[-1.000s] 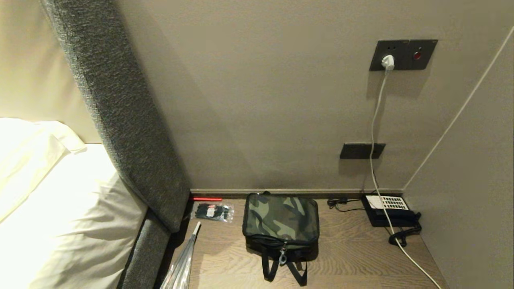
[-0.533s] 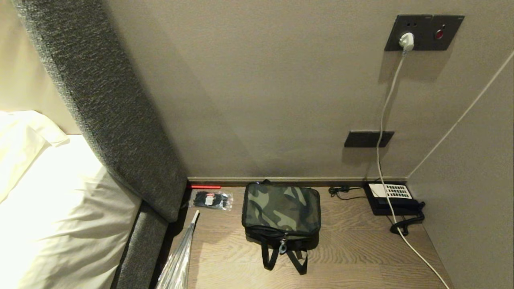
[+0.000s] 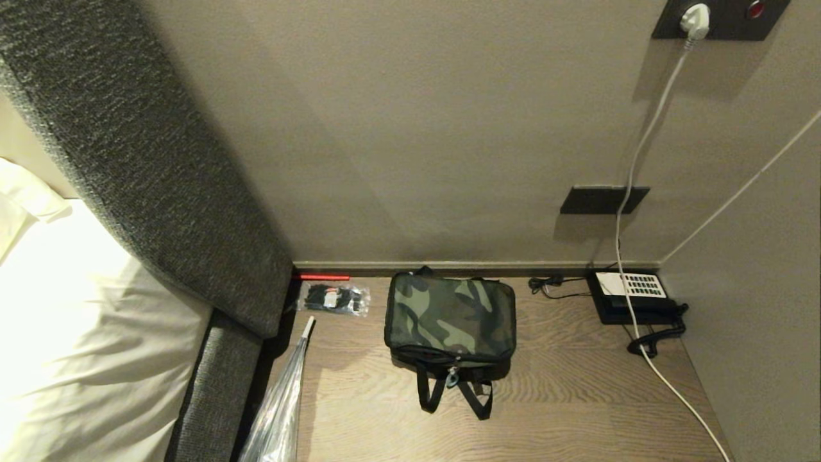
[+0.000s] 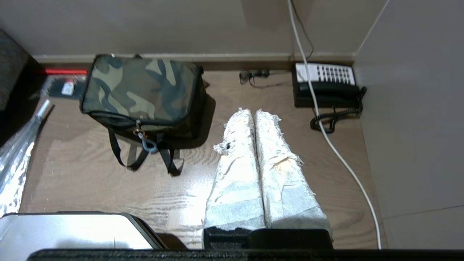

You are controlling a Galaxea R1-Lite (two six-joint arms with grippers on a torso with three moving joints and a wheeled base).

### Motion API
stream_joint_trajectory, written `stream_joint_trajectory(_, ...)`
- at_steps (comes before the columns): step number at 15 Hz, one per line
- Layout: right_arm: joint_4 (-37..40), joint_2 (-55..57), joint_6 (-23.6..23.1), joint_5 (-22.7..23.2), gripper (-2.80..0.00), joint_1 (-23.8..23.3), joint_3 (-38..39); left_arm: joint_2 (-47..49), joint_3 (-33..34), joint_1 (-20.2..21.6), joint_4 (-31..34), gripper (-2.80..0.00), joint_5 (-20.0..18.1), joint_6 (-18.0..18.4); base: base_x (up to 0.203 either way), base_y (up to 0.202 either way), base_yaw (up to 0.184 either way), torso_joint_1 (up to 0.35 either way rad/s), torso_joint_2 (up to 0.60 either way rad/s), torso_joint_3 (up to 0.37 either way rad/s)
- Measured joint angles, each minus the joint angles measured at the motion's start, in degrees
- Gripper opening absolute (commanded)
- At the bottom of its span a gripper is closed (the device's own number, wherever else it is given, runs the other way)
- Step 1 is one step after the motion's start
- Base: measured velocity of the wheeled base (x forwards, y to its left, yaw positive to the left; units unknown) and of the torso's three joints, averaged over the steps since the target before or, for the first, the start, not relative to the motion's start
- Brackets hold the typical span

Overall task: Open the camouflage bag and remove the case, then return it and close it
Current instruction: Open the top of the storage box

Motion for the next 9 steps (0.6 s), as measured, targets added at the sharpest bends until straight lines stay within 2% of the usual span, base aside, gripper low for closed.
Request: stream_joint_trajectory(9,0.0,0.1,0.0,0.0,-2.8,0.0,0.0,0.0,0.0,0.0,0.0,-2.8,0.0,0.0,0.0,0.0,0.0,0.002,0.0,-0.197)
